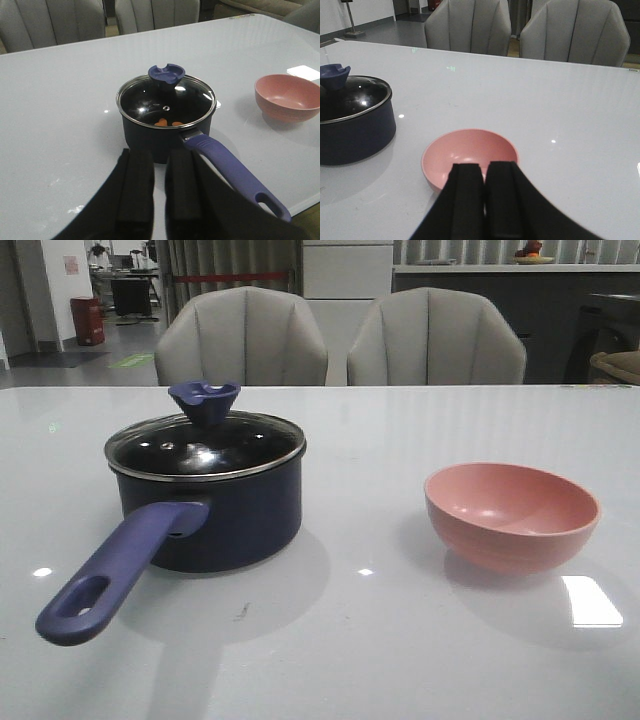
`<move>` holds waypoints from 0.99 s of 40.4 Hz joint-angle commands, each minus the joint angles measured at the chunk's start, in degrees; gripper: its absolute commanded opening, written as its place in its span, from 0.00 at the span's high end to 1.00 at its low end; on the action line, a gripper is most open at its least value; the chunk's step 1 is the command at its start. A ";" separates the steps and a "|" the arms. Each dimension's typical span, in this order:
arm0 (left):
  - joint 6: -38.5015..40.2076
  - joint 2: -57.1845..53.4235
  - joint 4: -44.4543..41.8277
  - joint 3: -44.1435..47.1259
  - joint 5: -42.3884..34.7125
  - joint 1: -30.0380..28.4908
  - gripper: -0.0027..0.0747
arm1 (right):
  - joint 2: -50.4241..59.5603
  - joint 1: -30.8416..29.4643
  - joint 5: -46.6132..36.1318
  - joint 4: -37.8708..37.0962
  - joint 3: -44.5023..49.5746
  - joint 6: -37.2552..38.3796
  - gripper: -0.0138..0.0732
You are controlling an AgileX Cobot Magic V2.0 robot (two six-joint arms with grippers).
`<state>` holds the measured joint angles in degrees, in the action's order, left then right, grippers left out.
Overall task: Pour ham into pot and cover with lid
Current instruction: 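Release the knob and raise the left gripper away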
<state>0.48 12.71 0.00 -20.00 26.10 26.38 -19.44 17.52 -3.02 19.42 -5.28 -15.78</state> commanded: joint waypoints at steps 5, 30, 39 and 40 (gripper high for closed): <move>0.03 0.49 0.83 -1.52 -4.72 -0.19 0.82 | -0.27 0.17 -4.79 -0.19 -1.47 -0.44 0.66; 0.03 -1.75 0.57 5.38 -10.77 -8.20 0.82 | -0.27 0.17 -4.79 -0.19 -1.47 -0.44 0.66; 0.03 -12.17 0.00 16.59 -24.43 -17.78 0.82 | -0.27 0.17 -4.79 -0.19 -1.47 -0.44 0.66; 0.03 -13.17 0.00 17.51 -25.16 -18.34 0.82 | -0.27 0.17 -4.79 -0.19 -1.47 -0.44 0.66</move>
<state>0.48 1.86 0.00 -3.59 9.69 9.76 -19.44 17.52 -3.02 19.42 -5.28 -15.78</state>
